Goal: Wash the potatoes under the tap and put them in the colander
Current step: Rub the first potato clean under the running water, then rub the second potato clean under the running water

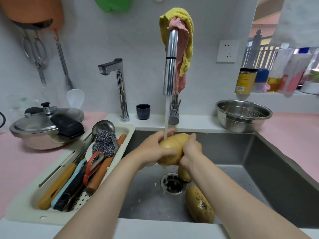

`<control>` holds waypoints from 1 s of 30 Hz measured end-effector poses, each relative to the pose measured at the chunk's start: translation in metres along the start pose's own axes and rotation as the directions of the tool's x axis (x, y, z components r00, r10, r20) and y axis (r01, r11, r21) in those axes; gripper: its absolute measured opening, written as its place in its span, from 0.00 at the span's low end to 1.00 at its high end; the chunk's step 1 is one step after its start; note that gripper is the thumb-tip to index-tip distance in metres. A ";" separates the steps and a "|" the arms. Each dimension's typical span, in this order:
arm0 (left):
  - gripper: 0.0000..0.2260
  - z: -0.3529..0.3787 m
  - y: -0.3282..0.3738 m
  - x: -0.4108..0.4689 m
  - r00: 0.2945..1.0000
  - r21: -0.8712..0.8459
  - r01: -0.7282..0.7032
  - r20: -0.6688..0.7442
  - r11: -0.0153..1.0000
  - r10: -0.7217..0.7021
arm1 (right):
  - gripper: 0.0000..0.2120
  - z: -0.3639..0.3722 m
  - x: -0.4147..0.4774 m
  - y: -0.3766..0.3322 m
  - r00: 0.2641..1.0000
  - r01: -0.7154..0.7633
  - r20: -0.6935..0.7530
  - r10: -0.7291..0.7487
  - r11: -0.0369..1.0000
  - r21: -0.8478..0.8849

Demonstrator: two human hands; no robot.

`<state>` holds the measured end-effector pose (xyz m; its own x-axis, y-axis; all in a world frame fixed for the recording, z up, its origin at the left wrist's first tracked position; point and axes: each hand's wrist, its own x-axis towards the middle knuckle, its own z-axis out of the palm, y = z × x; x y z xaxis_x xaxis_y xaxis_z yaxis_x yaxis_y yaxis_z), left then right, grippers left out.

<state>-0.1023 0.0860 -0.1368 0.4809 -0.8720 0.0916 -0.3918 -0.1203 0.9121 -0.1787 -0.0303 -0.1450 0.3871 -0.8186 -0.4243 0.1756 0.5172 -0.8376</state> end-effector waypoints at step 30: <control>0.12 -0.020 -0.057 -0.005 0.691 0.557 0.496 0.211 0.666 -0.691 | 0.24 -0.023 0.004 0.056 0.817 0.287 0.350 0.459 0.202 -0.936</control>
<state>-0.0665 0.1065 -0.1816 0.4380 -0.6197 -0.6513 -0.4596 -0.7770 0.4302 -0.1887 -0.0102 -0.2014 0.7132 -0.3441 -0.6107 -0.7009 -0.3646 -0.6131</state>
